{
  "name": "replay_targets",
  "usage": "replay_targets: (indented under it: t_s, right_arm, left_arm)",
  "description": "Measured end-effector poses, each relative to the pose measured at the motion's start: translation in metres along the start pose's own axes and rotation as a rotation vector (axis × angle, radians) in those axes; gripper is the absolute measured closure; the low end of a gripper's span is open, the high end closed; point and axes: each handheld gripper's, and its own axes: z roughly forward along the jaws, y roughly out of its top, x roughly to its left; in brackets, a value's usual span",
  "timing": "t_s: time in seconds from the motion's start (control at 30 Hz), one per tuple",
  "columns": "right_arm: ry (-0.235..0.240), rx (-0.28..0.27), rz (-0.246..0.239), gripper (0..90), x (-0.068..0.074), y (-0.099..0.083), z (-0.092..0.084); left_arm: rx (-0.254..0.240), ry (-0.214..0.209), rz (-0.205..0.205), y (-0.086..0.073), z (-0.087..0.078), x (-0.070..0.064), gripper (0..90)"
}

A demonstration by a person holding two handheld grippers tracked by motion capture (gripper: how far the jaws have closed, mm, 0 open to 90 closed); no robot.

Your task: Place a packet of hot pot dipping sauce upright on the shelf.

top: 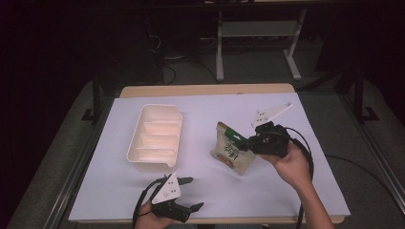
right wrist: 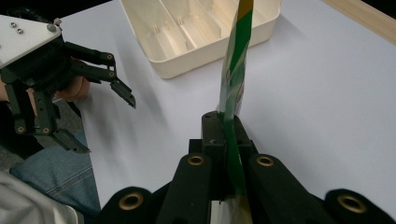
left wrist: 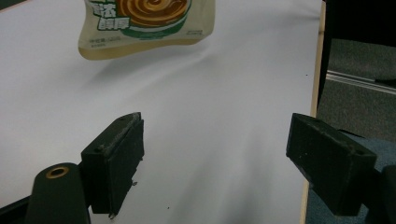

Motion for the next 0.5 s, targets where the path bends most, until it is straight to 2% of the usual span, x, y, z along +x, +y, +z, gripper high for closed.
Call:
replay_targets:
  t_s: [0.5]
  right_arm:
    - [0.03, 0.008, -0.025, 89.8, -0.004, 0.024, 0.012]
  left_arm:
    - [-0.002, 0.004, 0.015, 0.001, -0.001, -0.001, 18.5]
